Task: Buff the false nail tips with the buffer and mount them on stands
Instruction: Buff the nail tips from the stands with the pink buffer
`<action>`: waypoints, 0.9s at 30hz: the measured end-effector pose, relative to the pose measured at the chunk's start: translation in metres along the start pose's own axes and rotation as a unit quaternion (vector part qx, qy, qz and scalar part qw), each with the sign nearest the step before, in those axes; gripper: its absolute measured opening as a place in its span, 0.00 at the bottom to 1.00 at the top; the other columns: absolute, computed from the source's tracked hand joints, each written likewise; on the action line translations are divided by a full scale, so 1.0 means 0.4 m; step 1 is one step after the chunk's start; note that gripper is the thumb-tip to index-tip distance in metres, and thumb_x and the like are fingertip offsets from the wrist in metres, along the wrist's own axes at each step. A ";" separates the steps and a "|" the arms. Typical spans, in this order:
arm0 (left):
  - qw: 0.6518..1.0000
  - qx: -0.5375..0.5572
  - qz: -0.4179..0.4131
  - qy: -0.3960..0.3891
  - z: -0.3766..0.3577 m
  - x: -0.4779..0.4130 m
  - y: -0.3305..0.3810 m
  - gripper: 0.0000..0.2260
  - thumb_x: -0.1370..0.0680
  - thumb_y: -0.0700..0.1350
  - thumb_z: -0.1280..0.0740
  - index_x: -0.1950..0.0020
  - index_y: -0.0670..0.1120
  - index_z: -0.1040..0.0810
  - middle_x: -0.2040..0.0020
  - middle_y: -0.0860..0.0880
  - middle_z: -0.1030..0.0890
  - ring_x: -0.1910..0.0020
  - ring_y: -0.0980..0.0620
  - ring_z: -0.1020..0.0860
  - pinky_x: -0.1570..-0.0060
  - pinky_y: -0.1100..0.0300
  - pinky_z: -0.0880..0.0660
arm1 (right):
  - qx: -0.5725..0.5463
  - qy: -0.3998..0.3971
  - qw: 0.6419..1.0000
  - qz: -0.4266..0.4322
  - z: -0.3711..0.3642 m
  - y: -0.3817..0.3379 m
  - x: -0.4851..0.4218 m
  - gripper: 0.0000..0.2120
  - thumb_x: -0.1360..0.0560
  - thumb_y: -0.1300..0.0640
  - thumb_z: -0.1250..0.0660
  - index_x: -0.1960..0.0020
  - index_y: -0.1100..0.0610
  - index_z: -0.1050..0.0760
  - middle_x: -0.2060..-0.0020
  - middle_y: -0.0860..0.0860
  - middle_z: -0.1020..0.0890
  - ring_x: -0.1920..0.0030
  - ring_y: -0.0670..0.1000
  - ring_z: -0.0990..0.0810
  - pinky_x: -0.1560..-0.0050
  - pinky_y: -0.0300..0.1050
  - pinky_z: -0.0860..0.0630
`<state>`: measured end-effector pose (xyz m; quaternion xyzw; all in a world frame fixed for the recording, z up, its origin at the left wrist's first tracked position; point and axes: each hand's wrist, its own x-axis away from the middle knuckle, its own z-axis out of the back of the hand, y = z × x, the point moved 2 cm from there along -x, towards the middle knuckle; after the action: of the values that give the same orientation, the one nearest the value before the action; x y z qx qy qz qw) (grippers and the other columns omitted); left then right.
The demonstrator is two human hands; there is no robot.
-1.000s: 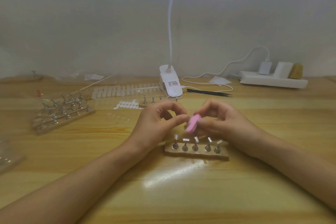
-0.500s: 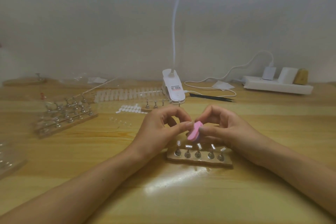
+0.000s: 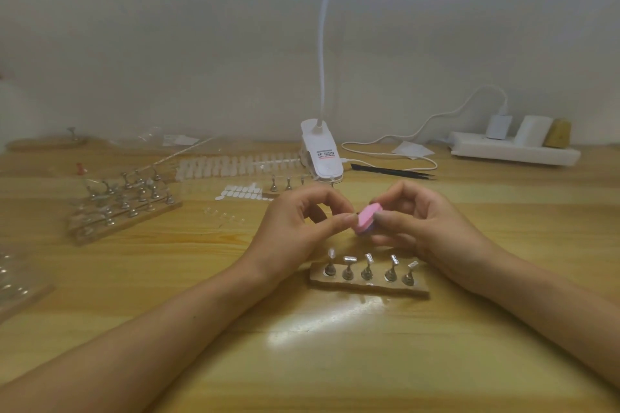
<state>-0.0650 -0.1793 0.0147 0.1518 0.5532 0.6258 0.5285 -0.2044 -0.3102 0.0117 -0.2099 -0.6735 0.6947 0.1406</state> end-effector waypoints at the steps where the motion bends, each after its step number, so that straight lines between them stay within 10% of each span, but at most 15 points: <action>1: 1.000 0.001 0.000 0.001 0.000 0.000 0.000 0.04 0.26 0.43 0.26 0.60 0.51 0.17 0.61 0.57 0.19 0.65 0.62 0.25 0.62 0.69 0.29 | 0.003 0.001 1.000 0.001 0.000 -0.001 0.001 0.11 0.28 0.62 0.28 0.49 0.63 0.27 0.48 0.63 0.16 0.51 0.61 0.14 0.54 0.47 0.16; 27: 1.000 0.027 0.014 -0.005 -0.001 0.000 0.000 0.04 0.26 0.44 0.27 0.60 0.51 0.18 0.60 0.55 0.18 0.64 0.60 0.25 0.61 0.69 0.29 | -0.007 -0.043 0.999 0.002 0.006 0.001 -0.002 0.12 0.28 0.60 0.27 0.49 0.62 0.27 0.48 0.60 0.16 0.50 0.61 0.14 0.54 0.46 0.17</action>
<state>-0.0652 -0.1795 0.0148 0.1771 0.5646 0.6174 0.5184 -0.2047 -0.3126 0.0115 -0.1823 -0.6833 0.6987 0.1084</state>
